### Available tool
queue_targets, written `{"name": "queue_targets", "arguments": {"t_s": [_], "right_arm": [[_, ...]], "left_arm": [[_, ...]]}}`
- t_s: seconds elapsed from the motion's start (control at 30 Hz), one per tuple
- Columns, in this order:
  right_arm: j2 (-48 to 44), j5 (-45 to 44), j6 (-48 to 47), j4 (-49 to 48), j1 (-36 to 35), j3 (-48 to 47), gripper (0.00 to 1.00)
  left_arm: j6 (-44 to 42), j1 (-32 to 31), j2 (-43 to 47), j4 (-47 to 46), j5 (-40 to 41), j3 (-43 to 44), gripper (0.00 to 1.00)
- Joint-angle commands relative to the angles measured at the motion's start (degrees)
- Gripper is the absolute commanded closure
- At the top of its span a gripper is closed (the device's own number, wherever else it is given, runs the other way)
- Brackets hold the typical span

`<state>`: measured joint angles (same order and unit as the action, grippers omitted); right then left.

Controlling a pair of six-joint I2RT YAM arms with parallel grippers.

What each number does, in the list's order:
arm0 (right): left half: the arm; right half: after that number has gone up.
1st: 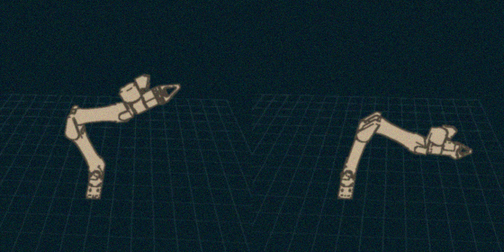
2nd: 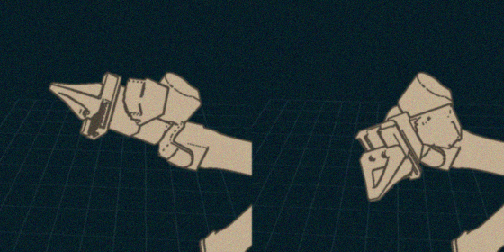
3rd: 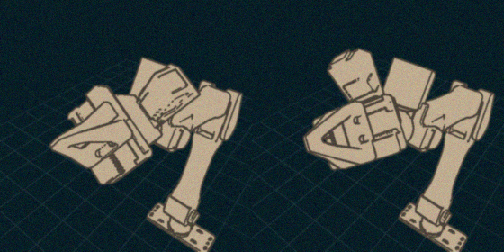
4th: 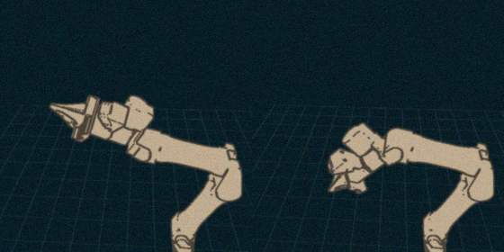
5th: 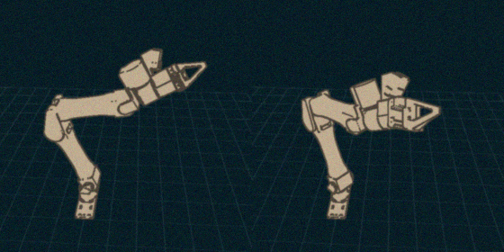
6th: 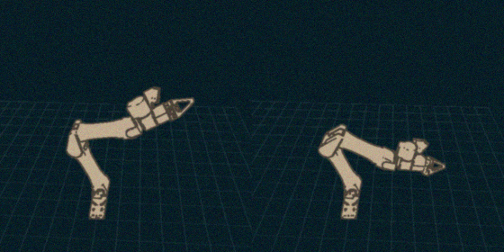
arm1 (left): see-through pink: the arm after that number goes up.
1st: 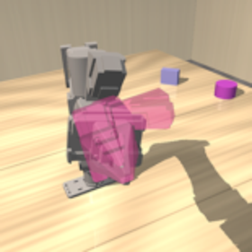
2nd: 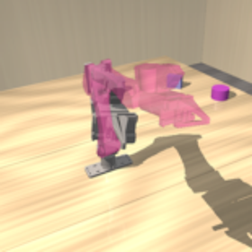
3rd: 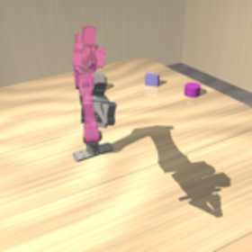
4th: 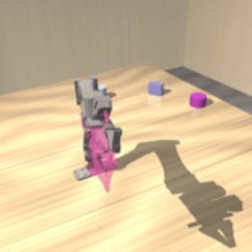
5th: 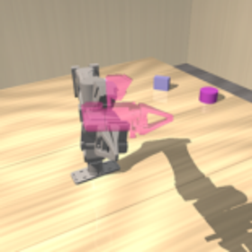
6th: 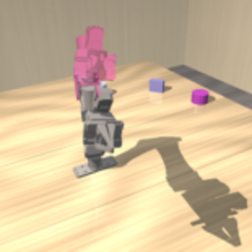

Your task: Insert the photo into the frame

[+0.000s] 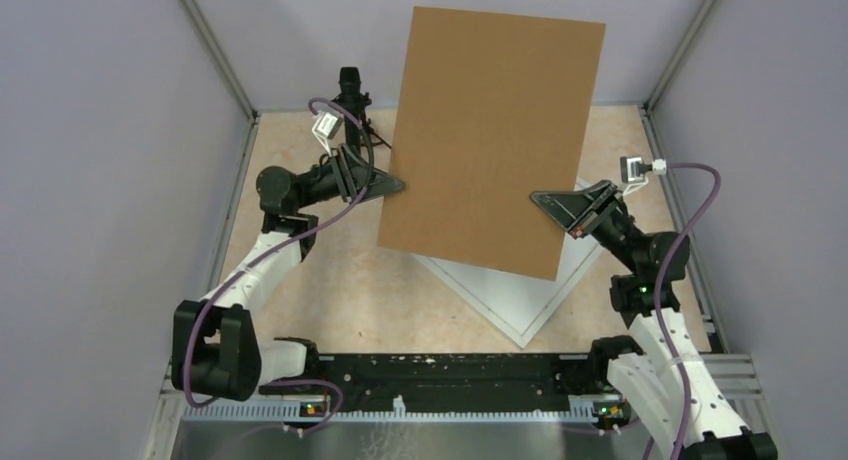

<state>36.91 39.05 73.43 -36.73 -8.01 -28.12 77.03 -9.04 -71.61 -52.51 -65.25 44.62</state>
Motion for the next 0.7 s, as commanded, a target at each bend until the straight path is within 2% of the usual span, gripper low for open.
{"name": "queue_targets", "arguments": {"t_s": [0.0, 0.07, 0.17, 0.23, 0.27, 0.4, 0.47, 0.53, 0.57, 0.6, 0.67], "right_arm": [[0.49, 1.33, 3.76, -13.70, 0.09, -0.30, 1.00], [0.23, 1.55, 3.15, -12.66, 0.09, -0.24, 1.00], [-0.25, 1.41, 2.03, -11.40, 0.10, -0.22, 1.00], [-0.18, 1.50, 1.76, -11.60, 0.10, -0.05, 1.00], [-0.10, 1.61, 1.46, -11.42, 0.10, -0.09, 1.00], [-0.24, 2.01, -0.83, -8.31, 0.10, -0.35, 1.00], [-0.30, 2.16, -3.37, -3.89, 0.10, -0.47, 1.00], [-0.70, 1.15, -9.08, 5.96, 0.09, -1.17, 1.00], [-0.89, -0.57, -13.40, 13.75, 0.10, -2.06, 0.86], [-0.94, -3.55, -18.79, 22.56, 0.10, -3.36, 0.64], [0.23, -11.10, -29.40, 40.42, 0.24, -7.26, 0.29]], "left_arm": [[8.88, -0.06, -0.13, -16.68, -3.43, -0.18, 0.51], [8.84, -0.22, -0.14, -16.48, -3.68, 0.01, 0.57], [5.62, -2.13, -0.28, -12.76, -4.72, 1.38, 0.54], [1.66, -3.73, -0.30, -7.70, -5.05, 2.59, 0.57], [0.08, -4.32, -0.28, -5.77, -5.12, 3.07, 0.62], [-3.07, -4.50, -0.84, -1.33, -5.08, 5.37, 0.93], [-4.23, -4.50, -1.41, -0.55, -5.80, 6.84, 1.00], [-9.04, -4.43, -2.04, 3.65, -7.31, 9.14, 1.00], [-13.50, -4.38, -2.14, 10.69, -7.94, 10.53, 1.00], [-18.89, -4.07, -2.03, 18.03, -7.43, 12.13, 1.00], [-31.58, -3.72, -1.20, 32.53, -4.06, 14.74, 1.00]]}}
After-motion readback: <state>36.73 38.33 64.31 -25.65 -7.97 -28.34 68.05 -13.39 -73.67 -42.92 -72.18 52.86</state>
